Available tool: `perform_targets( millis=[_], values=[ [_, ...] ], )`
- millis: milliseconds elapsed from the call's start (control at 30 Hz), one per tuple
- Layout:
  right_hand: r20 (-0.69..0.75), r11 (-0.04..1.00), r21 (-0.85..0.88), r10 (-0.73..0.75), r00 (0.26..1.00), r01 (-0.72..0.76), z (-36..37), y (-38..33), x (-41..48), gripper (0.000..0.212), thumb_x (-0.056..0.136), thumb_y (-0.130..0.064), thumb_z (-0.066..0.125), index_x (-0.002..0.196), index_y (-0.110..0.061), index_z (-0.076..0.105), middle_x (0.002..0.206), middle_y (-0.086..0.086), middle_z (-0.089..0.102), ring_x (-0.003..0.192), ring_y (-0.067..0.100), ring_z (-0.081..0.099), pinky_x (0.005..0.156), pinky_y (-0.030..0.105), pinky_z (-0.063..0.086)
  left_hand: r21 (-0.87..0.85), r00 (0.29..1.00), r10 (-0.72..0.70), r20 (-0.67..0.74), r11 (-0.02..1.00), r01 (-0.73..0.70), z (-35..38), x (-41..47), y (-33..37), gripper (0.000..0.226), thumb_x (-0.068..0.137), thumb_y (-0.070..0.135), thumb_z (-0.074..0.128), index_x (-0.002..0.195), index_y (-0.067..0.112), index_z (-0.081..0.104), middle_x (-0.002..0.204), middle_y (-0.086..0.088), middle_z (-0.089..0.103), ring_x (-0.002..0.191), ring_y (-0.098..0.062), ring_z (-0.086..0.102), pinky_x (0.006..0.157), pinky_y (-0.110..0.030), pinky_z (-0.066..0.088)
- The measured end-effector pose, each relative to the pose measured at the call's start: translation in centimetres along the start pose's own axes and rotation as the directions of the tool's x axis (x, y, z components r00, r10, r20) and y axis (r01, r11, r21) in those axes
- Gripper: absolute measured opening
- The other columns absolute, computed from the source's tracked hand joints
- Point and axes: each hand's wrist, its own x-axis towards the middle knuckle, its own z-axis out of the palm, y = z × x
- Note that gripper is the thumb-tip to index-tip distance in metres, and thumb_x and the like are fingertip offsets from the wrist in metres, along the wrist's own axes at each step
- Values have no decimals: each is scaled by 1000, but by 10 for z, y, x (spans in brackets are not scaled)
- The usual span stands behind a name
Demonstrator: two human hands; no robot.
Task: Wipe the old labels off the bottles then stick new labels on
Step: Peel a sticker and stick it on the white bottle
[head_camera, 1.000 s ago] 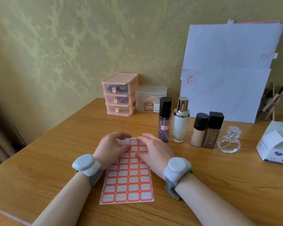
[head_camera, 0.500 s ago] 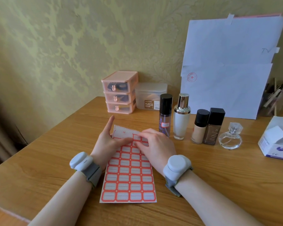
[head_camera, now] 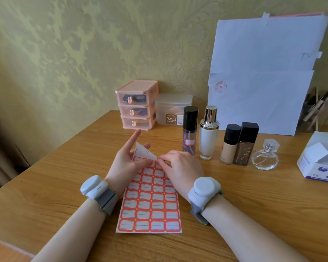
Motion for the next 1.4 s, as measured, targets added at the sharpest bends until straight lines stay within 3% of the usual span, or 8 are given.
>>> perform_targets(
  millis=[233,400,667,800,900,1033,1400],
  values=[
    [6,999,37,18,1000,-19,-1,-2,0,35,100,-48,46,98,-27,74,90,-10,68,79,12,63,65,35,55,77,998,65,15,995,-66,1,-3,2,97,85,1,74,152,50,25,130,7,63,99,-19,75,70,-33,63],
    [23,1000,16,1,1000,-1,-2,-3,-1,33,101,-47,46,102,-28,73,93,-10,68,82,11,64,66,33,55,72,994,106,12,992,-107,2,-4,2,105,84,-4,73,151,57,19,131,8,61,101,-22,74,77,-42,64],
    [-8,1000,-5,2,1000,-2,-2,-4,-1,33,101,-41,43,101,-27,73,90,-9,69,80,15,65,66,36,55,65,993,118,15,991,-119,1,-3,1,104,85,-3,72,149,60,19,130,11,61,101,-22,74,72,-37,64],
    [5,1000,16,5,1000,-5,-3,-5,-1,31,99,-48,47,100,-29,72,88,-10,68,79,12,64,65,33,54,71,991,134,3,988,-134,1,-3,0,104,84,-4,73,148,61,22,132,11,60,101,-22,74,72,-37,63],
    [-15,999,48,9,1000,-8,-3,-5,-1,27,97,-48,52,109,-30,70,95,-9,74,84,13,67,70,34,57,122,986,167,9,978,-167,0,-3,0,105,85,-5,71,148,61,20,134,9,59,97,-23,74,73,-37,64],
    [-2,1000,11,-3,1000,3,-3,-5,-1,28,99,-46,49,107,-31,71,94,-9,74,84,14,68,70,36,57,202,980,199,15,959,-198,2,-3,0,105,86,-5,70,149,60,17,135,9,56,91,-23,74,73,-36,63],
    [-17,1000,11,-24,1000,24,-2,-5,-1,29,100,-44,48,106,-29,72,96,-9,71,86,14,66,70,35,55,158,976,218,13,963,-217,1,-5,2,102,85,-7,70,150,56,22,136,9,57,92,-23,74,71,-34,63]
  ],
)
